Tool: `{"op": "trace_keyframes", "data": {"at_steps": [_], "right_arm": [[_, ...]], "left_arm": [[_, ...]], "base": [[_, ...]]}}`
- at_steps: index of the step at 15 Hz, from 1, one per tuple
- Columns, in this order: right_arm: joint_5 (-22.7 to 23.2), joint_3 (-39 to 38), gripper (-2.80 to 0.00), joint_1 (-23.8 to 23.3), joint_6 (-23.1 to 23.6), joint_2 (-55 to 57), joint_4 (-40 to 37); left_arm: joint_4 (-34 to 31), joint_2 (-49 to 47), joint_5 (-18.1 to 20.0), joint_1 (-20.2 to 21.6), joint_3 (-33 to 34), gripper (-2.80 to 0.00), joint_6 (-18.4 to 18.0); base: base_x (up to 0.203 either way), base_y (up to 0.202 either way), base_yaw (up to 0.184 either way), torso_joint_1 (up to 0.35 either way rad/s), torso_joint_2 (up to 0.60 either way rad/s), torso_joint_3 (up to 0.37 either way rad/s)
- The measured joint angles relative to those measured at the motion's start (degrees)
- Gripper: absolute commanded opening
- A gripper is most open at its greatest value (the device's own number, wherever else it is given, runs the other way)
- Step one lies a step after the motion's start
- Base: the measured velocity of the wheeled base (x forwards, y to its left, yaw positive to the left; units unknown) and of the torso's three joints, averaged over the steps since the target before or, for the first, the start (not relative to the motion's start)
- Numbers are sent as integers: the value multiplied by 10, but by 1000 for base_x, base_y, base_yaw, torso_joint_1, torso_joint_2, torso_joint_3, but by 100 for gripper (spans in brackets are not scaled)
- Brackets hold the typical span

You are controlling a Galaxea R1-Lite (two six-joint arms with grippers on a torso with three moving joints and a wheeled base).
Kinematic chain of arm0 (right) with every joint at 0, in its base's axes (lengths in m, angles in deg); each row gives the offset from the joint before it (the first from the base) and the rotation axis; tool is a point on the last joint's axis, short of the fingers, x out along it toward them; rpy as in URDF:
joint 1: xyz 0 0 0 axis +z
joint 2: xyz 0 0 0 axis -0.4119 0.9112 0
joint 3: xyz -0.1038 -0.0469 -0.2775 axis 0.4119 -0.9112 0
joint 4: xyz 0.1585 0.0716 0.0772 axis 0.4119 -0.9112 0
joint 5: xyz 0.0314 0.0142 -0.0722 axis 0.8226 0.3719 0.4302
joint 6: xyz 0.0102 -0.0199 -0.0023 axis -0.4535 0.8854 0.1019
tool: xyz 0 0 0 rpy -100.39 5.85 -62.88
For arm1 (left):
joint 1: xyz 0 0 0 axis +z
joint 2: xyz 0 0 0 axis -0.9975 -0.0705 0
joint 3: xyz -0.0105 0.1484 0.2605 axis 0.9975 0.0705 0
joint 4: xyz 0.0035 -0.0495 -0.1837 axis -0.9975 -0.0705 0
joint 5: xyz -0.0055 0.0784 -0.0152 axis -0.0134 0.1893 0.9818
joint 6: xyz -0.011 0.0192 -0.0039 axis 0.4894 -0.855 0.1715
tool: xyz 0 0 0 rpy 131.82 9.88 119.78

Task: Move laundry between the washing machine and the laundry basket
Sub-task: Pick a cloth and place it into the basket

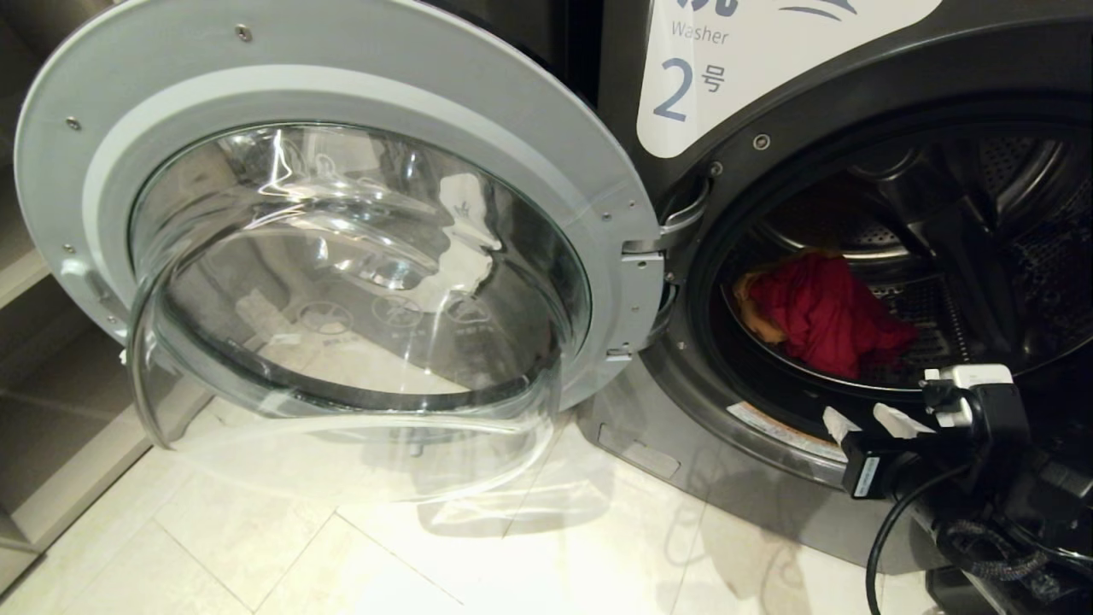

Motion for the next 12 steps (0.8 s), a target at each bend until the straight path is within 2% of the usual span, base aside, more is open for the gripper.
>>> {"op": "trace_keyframes", "data": {"at_steps": [4,7,12], "right_arm": [[0,66,0,-51,-18,49,-8],[-4,159,0,-77,-19,95,-39],[-8,353,0,-106,-42,160,-185]], "left_arm": [[0,0,0,0,0,-280,0],[0,0,0,0,0,-280,0],[0,0,0,0,0,-280,0]], "base": [[0,0,0,0,0,0],[0,0,0,0,0,0],[0,0,0,0,0,0]]}}
